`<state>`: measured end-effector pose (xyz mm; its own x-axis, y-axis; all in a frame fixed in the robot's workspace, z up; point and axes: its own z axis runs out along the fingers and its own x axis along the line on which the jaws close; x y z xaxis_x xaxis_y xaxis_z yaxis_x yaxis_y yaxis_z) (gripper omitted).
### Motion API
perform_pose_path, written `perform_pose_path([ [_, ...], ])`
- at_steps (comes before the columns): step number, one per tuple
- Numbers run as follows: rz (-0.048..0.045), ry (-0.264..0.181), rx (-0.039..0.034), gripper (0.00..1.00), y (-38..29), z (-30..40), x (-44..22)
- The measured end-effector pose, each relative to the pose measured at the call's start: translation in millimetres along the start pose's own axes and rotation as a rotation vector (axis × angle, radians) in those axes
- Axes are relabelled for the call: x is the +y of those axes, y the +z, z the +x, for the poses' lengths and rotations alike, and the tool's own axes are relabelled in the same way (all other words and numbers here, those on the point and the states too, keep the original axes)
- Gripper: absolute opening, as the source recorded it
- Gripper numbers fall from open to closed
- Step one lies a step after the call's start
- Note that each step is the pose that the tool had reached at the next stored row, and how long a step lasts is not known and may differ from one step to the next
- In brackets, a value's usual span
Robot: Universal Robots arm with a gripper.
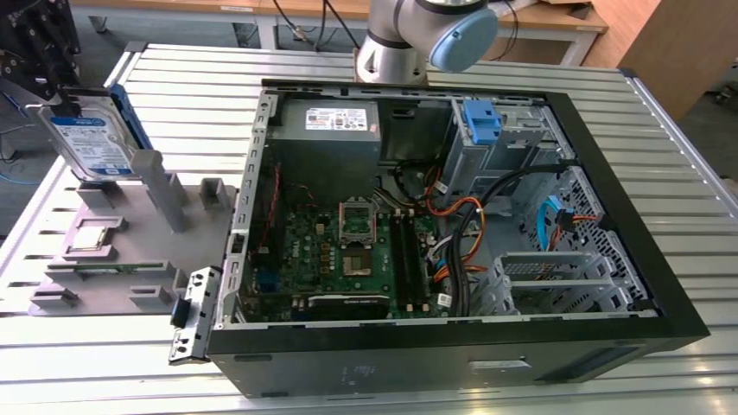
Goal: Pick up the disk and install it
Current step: 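Pick up the disk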
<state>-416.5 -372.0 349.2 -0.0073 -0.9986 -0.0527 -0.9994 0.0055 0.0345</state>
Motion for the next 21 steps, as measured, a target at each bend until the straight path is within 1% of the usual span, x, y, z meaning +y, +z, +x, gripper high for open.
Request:
perform_pose_path([
  [3, -0.0001, 0.0, 0.0001, 0.35, -0.5, 0.0, 0.0],
  [5, -0.0003, 0.0, 0.0001, 0.35, -2.2, -0.1, 0.1],
  [7, 0.0, 0.0, 0.0, 0.35, -4.6, -0.3, 0.1],
  [10, 0.0, 0.0, 0.0, 0.35, -10.1, -0.5, 0.3],
  [16, 0.0, 0.0, 0.0, 0.35, -24.6, -1.3, 0.8],
  [21, 0.0, 0.0, 0.0, 0.35, -39.5, -2.1, 1.4],
])
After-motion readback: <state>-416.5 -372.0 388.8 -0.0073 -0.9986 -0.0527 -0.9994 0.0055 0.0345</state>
